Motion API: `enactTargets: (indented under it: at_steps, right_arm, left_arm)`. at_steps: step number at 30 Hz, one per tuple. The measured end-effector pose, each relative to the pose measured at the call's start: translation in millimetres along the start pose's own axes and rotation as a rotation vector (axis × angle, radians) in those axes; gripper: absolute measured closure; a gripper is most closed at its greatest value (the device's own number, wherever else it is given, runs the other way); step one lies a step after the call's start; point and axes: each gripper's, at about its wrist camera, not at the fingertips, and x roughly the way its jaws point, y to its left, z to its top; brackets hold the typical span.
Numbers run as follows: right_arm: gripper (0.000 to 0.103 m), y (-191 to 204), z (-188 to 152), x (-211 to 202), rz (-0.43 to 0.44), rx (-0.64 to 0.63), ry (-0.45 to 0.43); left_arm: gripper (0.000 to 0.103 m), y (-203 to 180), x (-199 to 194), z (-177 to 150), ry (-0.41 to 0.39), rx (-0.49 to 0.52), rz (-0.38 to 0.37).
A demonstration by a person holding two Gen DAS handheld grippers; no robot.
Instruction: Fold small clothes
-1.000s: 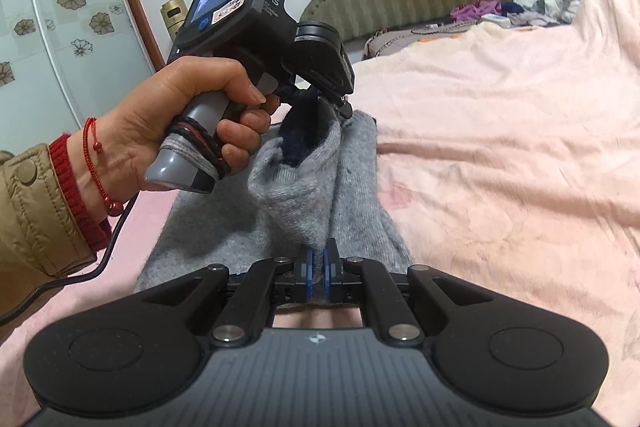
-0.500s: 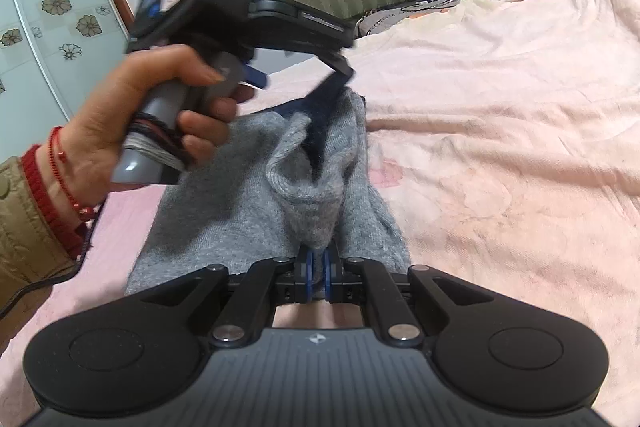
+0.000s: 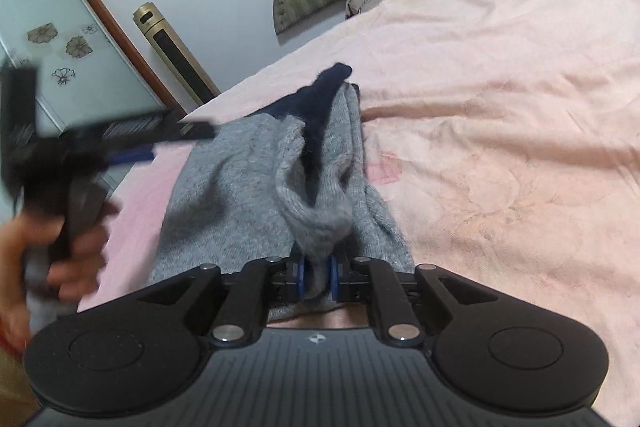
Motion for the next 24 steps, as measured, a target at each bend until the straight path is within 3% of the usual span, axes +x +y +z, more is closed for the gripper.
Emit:
enactTargets:
  at_steps: [5,16,24]
  right_arm:
    - [0.075,-6,4,5,0.017,0.039,0.01]
    - [0.074,-13,15,13,0.035,0.089,0.02]
    - [0.067,-21,22,22,0.064,0.162,0.024]
  left_arm:
    - [0.0,19,-21,-29,0.019,-0.045,-0.018]
    - [0.0,32,-30,-52,0.052,-0.106,-0.023]
    - [0.0,32,-39,-61,0.061,-0.113,-0.022]
